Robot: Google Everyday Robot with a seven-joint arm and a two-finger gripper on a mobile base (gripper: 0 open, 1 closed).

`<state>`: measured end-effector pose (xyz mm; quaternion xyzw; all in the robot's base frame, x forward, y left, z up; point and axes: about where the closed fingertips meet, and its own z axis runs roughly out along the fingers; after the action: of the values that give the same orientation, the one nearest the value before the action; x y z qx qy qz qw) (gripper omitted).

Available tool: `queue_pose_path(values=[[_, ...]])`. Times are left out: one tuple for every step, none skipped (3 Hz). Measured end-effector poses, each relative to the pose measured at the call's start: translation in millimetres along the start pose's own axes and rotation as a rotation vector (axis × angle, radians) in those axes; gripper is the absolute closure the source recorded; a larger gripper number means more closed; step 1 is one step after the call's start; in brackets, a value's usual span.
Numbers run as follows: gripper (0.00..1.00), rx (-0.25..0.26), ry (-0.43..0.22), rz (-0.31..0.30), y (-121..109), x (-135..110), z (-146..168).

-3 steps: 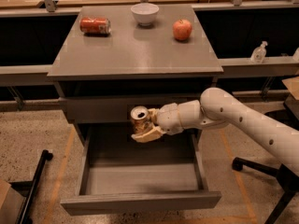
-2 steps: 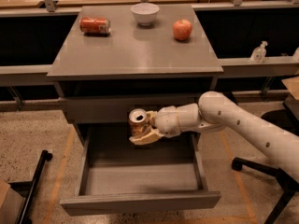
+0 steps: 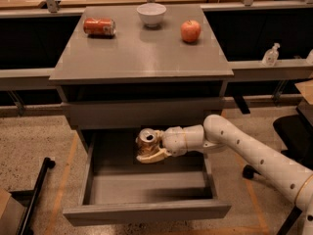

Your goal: Place orange can into middle drawer

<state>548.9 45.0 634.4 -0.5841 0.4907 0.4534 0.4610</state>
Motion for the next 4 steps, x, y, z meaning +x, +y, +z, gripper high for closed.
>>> queue_pose_path(values=[[1.00,-0.009,-0.013,0.006,2.1,5.2,2.6],[1.00,0.003,0.049,0.025,8.8,11.2,4.0],[1.00,0.037,0.072,-0.003,4.1,30.8,16.2],[1.00,0.052,0.059,-0.036,-4.7,66.2,35.3]])
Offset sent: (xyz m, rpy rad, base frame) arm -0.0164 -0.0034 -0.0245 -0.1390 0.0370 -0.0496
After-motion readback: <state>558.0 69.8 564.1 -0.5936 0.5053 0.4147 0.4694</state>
